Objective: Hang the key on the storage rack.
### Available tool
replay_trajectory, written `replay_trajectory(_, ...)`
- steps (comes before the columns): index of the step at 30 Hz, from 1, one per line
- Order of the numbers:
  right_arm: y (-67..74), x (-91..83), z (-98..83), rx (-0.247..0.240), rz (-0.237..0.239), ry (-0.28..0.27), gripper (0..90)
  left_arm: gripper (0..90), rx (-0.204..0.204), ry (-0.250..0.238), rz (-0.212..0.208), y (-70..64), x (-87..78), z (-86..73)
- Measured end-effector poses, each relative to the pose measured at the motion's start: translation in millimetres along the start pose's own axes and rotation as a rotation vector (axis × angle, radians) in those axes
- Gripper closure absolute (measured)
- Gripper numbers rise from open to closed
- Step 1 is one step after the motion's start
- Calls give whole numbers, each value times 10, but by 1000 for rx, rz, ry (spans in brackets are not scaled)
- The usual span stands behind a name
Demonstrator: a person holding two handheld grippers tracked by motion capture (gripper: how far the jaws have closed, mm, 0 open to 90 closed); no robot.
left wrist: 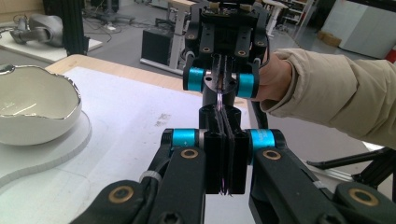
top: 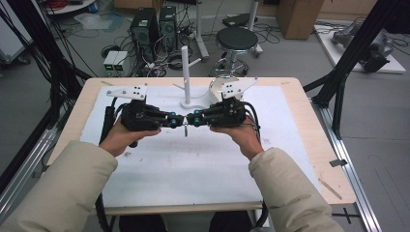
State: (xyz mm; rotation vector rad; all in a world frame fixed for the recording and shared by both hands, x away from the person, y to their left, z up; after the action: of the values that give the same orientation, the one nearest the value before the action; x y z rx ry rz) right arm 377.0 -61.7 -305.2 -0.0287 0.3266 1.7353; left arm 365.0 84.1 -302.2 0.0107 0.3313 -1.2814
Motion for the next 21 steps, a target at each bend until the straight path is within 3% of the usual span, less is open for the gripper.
replay_trajectory(3,-3,0,0,-4,2,-2,874,883,-4,2,1,-2,-7,5)
replay_trajectory(7,-14,-1,1,-8,-14,-12,840,884,16,10,34,4,-10,14)
replay_trajectory(9,-34,-20,10,-11,-39,-33,607,885,9,15,46,22,-21,14)
replay_trajectory(11,-51,-57,16,-5,-72,-46,548,885,0,9,48,47,-43,24)
replay_trajectory(12,-84,-134,38,-8,-155,-81,309,885,-4,4,53,66,-54,34)
replay_trajectory(13,-109,-168,40,2,-208,-100,194,884,-6,4,55,82,-59,40)
replay_trajectory(14,-109,-168,40,2,-208,-100,194,884,-8,6,60,104,-63,52)
replay_trajectory(15,-138,-218,30,25,-270,-117,64,885,-7,8,66,139,-67,72)
replay_trajectory(16,-185,-293,6,44,-355,-128,8,884,-7,9,64,156,-72,85)
replay_trajectory(19,-199,-519,-56,37,-462,-168,3,885,0,26,73,225,-84,140)
replay_trajectory(21,-183,-640,-97,20,-504,-176,3,884,4,38,81,280,-95,190)
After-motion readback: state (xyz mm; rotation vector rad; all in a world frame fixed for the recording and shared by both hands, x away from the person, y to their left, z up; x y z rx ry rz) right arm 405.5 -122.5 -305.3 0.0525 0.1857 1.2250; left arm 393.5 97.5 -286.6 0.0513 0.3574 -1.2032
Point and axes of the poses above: each handheld gripper's, and its own axes: x roughly forward along the jaws, z roughly out of its top, y roughly to its left, the point moved 7 cm from there along x, roughly forward along the jaws, and after that the axes turned 8 degrees about z, right-handed, at the moved point
